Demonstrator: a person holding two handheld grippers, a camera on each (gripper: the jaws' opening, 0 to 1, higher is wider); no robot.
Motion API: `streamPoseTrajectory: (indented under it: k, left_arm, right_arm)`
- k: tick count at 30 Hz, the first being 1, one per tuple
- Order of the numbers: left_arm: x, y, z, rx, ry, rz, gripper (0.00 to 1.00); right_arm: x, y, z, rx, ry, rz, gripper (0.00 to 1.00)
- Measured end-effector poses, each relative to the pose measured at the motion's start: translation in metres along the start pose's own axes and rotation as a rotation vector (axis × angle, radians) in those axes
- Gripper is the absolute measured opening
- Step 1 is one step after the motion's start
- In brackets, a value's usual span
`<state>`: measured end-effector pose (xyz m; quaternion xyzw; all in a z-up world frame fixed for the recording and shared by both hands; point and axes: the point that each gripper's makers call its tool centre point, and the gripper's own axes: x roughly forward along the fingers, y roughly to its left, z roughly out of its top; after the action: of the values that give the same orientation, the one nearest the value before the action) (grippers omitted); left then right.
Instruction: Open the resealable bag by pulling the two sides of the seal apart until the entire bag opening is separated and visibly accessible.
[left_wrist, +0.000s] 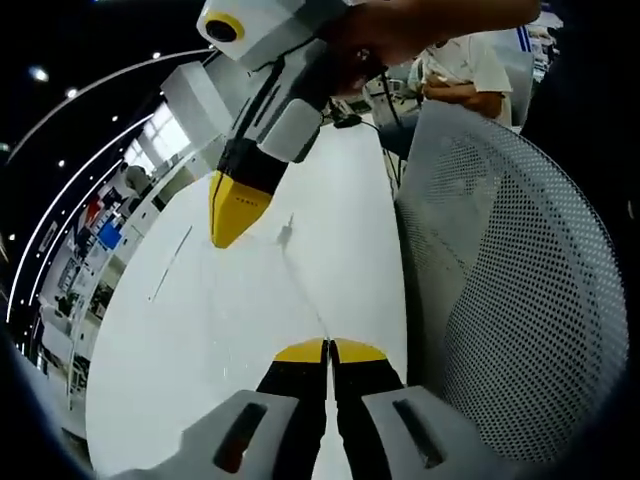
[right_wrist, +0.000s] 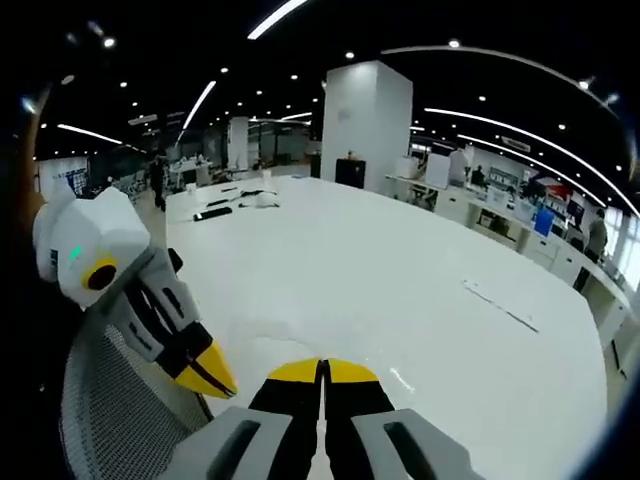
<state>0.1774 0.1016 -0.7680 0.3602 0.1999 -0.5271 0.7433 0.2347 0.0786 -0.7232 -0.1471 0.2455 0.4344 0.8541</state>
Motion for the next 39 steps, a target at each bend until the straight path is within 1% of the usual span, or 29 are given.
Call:
streamPoseTrajectory:
  k: [1, 2, 3, 5, 7, 10, 11, 14, 15, 16, 17, 18, 20, 24, 25, 27, 28, 33, 36, 39]
  left_arm:
    - [0.001, -0.003, -0.002, -0.005, 0.009, -0.008, 0.0]
    - [0.002, -0.005, -0.003, -0.008, 0.012, -0.012, 0.0]
    - [0.003, -0.007, -0.005, -0.012, 0.018, -0.015, 0.0]
    - [0.004, -0.008, -0.005, -0.028, 0.027, -0.016, 0.0]
    - [0.004, -0.007, -0.005, -0.052, 0.022, -0.008, 0.01]
    - [0.003, -0.005, -0.005, -0.105, 0.015, -0.012, 0.06]
    - [0.003, -0.004, -0.006, -0.11, 0.015, -0.011, 0.07]
    - [0.001, 0.0, -0.008, -0.12, 0.015, 0.004, 0.12]
    - [-0.001, 0.003, -0.008, -0.125, 0.009, 0.011, 0.13]
    - [-0.003, 0.005, -0.006, -0.129, -0.003, 0.019, 0.14]
    - [-0.005, 0.008, -0.001, -0.139, -0.04, 0.032, 0.15]
    - [-0.007, 0.008, 0.0, -0.154, -0.051, 0.037, 0.17]
    - [-0.01, 0.01, 0.0, -0.177, -0.056, 0.044, 0.18]
    - [-0.017, 0.017, -0.003, -0.224, -0.07, 0.085, 0.26]
    - [-0.019, 0.018, -0.005, -0.238, -0.074, 0.092, 0.28]
    - [-0.021, 0.019, -0.006, -0.252, -0.085, 0.103, 0.31]
    - [-0.022, 0.019, -0.009, -0.266, -0.086, 0.108, 0.31]
    - [-0.025, 0.019, -0.018, -0.324, -0.076, 0.118, 0.33]
    - [-0.024, 0.015, -0.019, -0.307, -0.061, 0.106, 0.36]
    - [-0.023, 0.013, -0.018, -0.315, -0.066, 0.097, 0.39]
  right_arm:
    - [0.002, 0.002, -0.006, 0.012, 0.011, 0.008, 0.0]
    - [0.003, 0.003, -0.007, 0.021, 0.012, 0.01, 0.0]
    - [0.005, 0.008, -0.011, 0.056, 0.017, 0.027, 0.0]
    - [0.008, 0.012, -0.016, 0.051, 0.025, 0.032, 0.0]
    - [0.01, 0.015, -0.023, 0.038, 0.048, 0.04, 0.0]
    - [0.013, 0.019, -0.03, 0.033, 0.066, 0.052, 0.0]
    - [0.014, 0.019, -0.032, 0.03, 0.071, 0.054, 0.0]
    - [0.015, 0.019, -0.04, -0.008, 0.105, 0.053, 0.0]
    - [0.015, 0.019, -0.042, -0.013, 0.107, 0.053, 0.0]
    - [0.016, 0.02, -0.042, -0.014, 0.107, 0.055, 0.0]
    - [0.016, 0.02, -0.044, -0.023, 0.113, 0.056, 0.0]
    - [0.017, 0.019, -0.045, -0.035, 0.12, 0.054, 0.0]
    - [0.019, 0.017, -0.05, -0.071, 0.142, 0.041, 0.0]
    - [0.024, 0.014, -0.053, -0.092, 0.152, 0.036, 0.0]
    - [0.025, 0.012, -0.053, -0.107, 0.158, 0.029, 0.0]
    - [0.026, 0.006, -0.055, -0.169, 0.18, -0.001, 0.0]
    - [0.027, 0.003, -0.055, -0.202, 0.191, -0.012, 0.0]
    - [0.034, -0.001, -0.054, -0.264, 0.207, -0.024, 0.0]
    - [0.039, -0.005, -0.052, -0.294, 0.212, -0.027, 0.0]
    - [0.044, -0.01, -0.053, -0.317, 0.223, -0.026, 0.0]
